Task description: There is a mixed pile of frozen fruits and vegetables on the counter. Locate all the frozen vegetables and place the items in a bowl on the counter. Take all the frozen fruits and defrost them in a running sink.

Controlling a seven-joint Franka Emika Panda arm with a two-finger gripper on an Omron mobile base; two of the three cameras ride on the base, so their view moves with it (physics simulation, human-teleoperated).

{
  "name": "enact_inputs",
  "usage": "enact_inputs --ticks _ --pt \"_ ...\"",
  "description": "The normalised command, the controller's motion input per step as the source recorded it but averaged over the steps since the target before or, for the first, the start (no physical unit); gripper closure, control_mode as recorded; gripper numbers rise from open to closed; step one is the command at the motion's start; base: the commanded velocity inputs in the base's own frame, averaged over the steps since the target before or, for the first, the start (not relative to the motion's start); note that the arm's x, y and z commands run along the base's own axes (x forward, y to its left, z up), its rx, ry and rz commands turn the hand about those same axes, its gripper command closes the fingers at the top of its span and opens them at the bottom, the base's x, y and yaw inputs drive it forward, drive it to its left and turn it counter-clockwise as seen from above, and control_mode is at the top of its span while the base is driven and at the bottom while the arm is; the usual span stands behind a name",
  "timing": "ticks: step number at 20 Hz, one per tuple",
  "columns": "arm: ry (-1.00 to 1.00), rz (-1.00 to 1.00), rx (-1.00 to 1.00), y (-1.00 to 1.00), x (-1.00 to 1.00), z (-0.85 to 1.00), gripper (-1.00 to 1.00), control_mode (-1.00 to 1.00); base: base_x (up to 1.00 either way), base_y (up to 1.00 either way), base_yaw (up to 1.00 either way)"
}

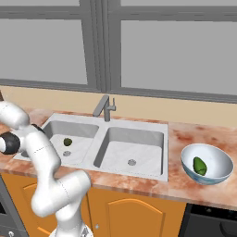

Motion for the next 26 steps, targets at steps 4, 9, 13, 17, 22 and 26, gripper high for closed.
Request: enact_inputs --ticks 4,9,13,17,22,26 --pt "-0.14 0.00 -0.01 0.03 0.25 -0.19 -1.00 -1.00 0.00 0.00 0.00" --pt "-0.08 0.00 0.00 0.27 0.14 -0.05 -1.00 -1.00 0.00 0.00 0.00" --pt "0.00 0.00 0.00 0.28 0.26 0.00 -1.00 -1.00 0.00 0.00 0.00" --pt "0.00 0.00 -0.05 0.21 0.47 0.00 -1.00 -1.00 0.00 0.00 0.00" --pt "0.03 -0.03 -0.12 0.43 0.39 0.06 -1.00 -1.00 0.00 0.00 0.00" --pt "0.11 -0.04 -0.14 0.48 0.10 0.03 -1.00 -1.00 0.00 0.00 0.00"
